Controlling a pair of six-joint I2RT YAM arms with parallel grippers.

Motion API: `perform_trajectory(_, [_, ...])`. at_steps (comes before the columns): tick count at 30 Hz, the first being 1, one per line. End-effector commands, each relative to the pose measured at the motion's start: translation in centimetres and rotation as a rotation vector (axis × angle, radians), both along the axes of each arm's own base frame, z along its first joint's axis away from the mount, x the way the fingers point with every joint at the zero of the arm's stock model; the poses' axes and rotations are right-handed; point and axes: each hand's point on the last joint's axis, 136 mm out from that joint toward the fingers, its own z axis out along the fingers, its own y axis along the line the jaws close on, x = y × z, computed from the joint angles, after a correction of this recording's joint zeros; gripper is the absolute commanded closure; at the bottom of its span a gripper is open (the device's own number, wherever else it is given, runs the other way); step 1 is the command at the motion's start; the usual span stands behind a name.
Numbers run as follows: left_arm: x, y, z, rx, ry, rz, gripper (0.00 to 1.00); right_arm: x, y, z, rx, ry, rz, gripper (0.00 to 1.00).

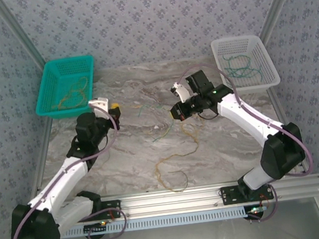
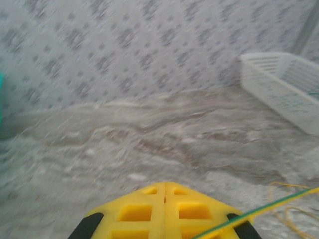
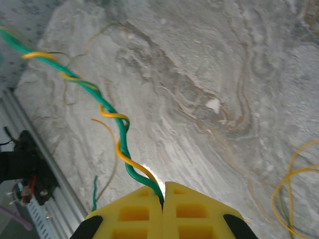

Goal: Untangle the cables

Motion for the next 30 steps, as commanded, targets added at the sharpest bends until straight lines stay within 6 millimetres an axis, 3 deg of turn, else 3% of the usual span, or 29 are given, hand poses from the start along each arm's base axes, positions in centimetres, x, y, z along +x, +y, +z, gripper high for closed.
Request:
perform_trajectory(1, [1.8,2.0,-2.1,-0.035,0.074,0.112,1.0,-1.3,0.3,1.5,0.091,-0.02,0.069,1.0])
perform_trajectory(4, [2.1,0.1,-3.5,-0.024,0.109,0.051,1.0,-1.2,1.3,2.5,0.161,-0.041,0.091,1.0])
perform_trajectory(10, [0.7,-3.9,-2.3,-0.062,0.05,-0.1,1.0,1.5,0.3,-0.5,0.04,-0.032,-0.022,1.0])
perform_trajectory(14, [-0.5,-5.3,-0.6,-0.072,0.001,-0.166,1.0,3.4,-0.7,-2.8,-0.053,-0.014,-0.093,0.81])
perform_trajectory(17, [-0.9,-5.7,0.1,-0.077,0.0,-0.184,1.0,4.0,-0.6,-3.2,-0.06,-0.008,-0.107,0.74])
perform_trajectory(20, [-1.3,-5.9,0.7,-0.078,-0.001,-0.205,1.0,3.8,-0.5,-3.0,-0.069,-0.037,-0.103,0.62])
perform_trajectory(26, [-1.8,-6.9,1.0,-0.093,0.01,-0.256,1.0,3.1,-0.2,-3.0,-0.03,0.043,-0.142,0.57])
perform_trajectory(29, [-1.6,-7.2,0.7,-0.096,0.03,-0.263,1.0,2.3,1.8,-2.1,0.099,0.118,-0.145,0.56])
perform_trajectory(30, [-1.6,-7.3,0.6,-0.097,0.039,-0.266,1.0,1.3,2.7,-2.7,0.148,0.155,-0.13,0.56])
